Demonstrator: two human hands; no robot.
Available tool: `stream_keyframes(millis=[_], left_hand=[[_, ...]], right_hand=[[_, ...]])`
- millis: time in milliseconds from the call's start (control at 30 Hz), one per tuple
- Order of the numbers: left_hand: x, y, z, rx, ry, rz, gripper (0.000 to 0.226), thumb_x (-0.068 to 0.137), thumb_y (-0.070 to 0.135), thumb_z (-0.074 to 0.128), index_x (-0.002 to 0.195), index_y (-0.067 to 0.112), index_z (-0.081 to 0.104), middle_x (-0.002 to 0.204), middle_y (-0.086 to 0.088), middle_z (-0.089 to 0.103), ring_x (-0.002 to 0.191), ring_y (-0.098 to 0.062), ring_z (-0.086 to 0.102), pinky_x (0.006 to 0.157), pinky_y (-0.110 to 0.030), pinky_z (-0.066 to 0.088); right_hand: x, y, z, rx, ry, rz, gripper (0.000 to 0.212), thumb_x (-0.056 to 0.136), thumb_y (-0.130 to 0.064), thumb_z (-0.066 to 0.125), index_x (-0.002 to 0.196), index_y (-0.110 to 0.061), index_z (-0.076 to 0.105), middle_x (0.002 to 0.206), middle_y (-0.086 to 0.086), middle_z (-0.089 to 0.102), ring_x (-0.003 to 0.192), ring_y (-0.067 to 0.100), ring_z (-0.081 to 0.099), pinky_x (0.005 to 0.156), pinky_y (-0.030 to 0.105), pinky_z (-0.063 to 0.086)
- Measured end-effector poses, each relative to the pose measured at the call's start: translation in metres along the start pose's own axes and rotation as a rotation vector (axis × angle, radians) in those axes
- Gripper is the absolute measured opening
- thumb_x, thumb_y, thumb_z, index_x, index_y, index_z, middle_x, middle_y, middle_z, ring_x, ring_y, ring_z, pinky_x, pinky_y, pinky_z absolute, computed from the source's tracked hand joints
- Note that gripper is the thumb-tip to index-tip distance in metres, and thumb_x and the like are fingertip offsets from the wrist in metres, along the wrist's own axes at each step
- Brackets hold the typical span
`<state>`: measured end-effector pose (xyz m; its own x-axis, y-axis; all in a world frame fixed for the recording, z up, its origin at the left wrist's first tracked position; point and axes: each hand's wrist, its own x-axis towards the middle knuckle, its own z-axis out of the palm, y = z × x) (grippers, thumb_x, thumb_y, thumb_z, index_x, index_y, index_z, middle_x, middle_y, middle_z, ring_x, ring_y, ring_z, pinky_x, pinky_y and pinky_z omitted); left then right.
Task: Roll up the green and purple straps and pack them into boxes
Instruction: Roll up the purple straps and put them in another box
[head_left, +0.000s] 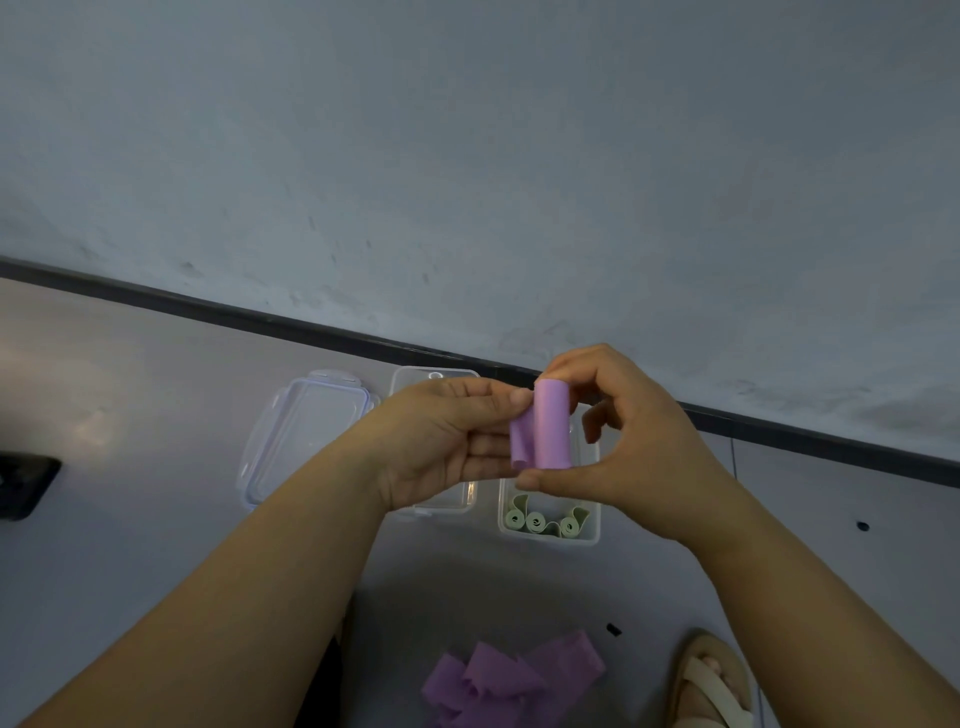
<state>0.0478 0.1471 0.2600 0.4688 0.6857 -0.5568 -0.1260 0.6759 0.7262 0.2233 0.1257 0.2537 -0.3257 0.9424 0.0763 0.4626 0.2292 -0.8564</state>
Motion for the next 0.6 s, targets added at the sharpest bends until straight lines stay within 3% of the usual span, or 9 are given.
stream_keyframes(millis=[167,300,367,467,600], left_hand=[[0.0001,-0.0006,0.0016,-0.014,-0.021,-0.024,0.025,0.075,0.017,0.058,0.094,0.002,0.065,0.078,-0.012,0.072,0.066,-0.016,0.07,0.057,-0.024,0.058],[0.0005,0.0017,-0.0001,-0.031,0.0,0.028,0.021,0.076,0.017,0.059,0.091,0.004,0.065,0.08,-0.009,0.074,0.069,-0.016,0.071,0.058,-0.023,0.058],[0.0003,0.0018,-0.0012,-0.014,0.0,0.031,0.022,0.072,0.017,0.06,0.09,0.005,0.065,0.081,-0.009,0.074,0.072,-0.017,0.072,0.061,-0.023,0.058],[0.0013,0.0007,-0.0028,0.017,0.001,0.016,0.02,0.074,0.011,0.061,0.093,0.006,0.065,0.083,-0.01,0.074,0.075,-0.018,0.072,0.064,-0.024,0.059],[0.0024,-0.0012,-0.0029,0.037,0.0,0.009,0.017,0.081,0.005,0.059,0.097,0.006,0.065,0.086,-0.011,0.073,0.078,-0.019,0.071,0.069,-0.026,0.059]], right_hand=[[0.0015,-0.0037,-0.0001,0.057,-0.045,0.006,0.056,0.05,-0.054,0.074,0.099,-0.038,0.051,0.103,-0.022,0.05,0.094,0.005,0.054,0.07,0.015,0.047],[0.0023,-0.0022,0.0006,0.026,0.0,0.055,0.06,0.047,-0.063,0.074,0.099,-0.04,0.051,0.103,-0.021,0.051,0.09,0.007,0.053,0.068,0.022,0.05],[0.0019,-0.0012,0.0022,-0.011,0.016,0.059,0.06,0.046,-0.064,0.067,0.098,-0.039,0.051,0.103,-0.021,0.051,0.087,0.006,0.052,0.067,0.018,0.048],[0.0011,0.0018,0.0033,-0.059,0.011,0.037,0.058,0.05,-0.057,0.073,0.098,-0.034,0.051,0.102,-0.019,0.051,0.087,0.007,0.051,0.068,0.011,0.044],[-0.0001,0.0058,0.0012,-0.094,-0.008,0.007,0.052,0.057,-0.04,0.084,0.094,-0.035,0.048,0.101,-0.018,0.05,0.089,0.008,0.05,0.069,0.011,0.043]])
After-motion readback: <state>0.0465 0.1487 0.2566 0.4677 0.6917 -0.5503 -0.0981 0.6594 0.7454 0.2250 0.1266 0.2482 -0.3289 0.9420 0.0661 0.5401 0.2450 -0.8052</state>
